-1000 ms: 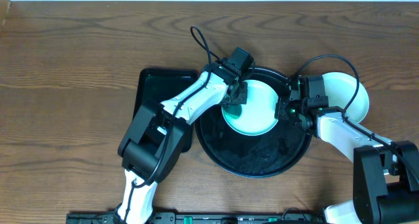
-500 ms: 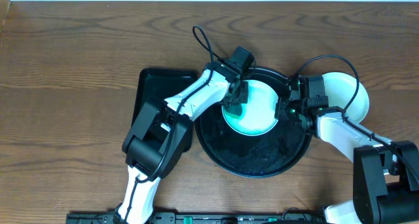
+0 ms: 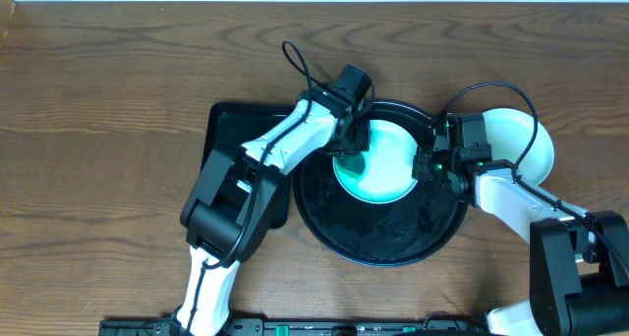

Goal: Clean dirty plates on tray and stack at the side
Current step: 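Scrub the plate surface with the sponge in circles, left gripper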

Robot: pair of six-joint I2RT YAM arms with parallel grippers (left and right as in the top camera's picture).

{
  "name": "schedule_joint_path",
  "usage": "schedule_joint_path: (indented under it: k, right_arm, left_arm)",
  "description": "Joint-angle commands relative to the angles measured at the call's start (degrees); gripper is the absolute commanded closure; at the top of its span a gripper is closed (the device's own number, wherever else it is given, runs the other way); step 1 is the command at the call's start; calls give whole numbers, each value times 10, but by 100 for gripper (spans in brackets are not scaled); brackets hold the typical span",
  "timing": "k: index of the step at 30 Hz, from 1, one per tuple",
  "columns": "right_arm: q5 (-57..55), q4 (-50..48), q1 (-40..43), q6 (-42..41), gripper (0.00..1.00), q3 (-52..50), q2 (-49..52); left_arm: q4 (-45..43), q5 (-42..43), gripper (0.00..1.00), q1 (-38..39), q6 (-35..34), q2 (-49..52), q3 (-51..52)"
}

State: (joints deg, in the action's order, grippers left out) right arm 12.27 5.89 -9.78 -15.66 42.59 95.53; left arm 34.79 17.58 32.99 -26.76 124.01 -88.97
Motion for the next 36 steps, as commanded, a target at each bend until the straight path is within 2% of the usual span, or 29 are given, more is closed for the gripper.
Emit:
schedule_joint_path:
  k: [1, 6, 22, 29, 36]
  right_arm:
    - [17, -4, -8, 11, 99, -3, 2]
    - [17, -5, -8, 11, 99, -3, 2]
    - [17, -6, -8, 11, 99, -3, 2]
    - [17, -6, -8, 9, 99, -3, 2]
    - [17, -6, -8, -2, 99, -3, 2]
  left_arm:
    - [7, 117, 89, 22, -2, 59, 24]
    - [7, 167, 89, 22, -3, 59, 12]
    - [7, 183, 89, 21, -30, 49, 12]
    - [9, 179, 89, 21, -29, -1, 12]
    - [9, 127, 89, 21, -27, -83, 12]
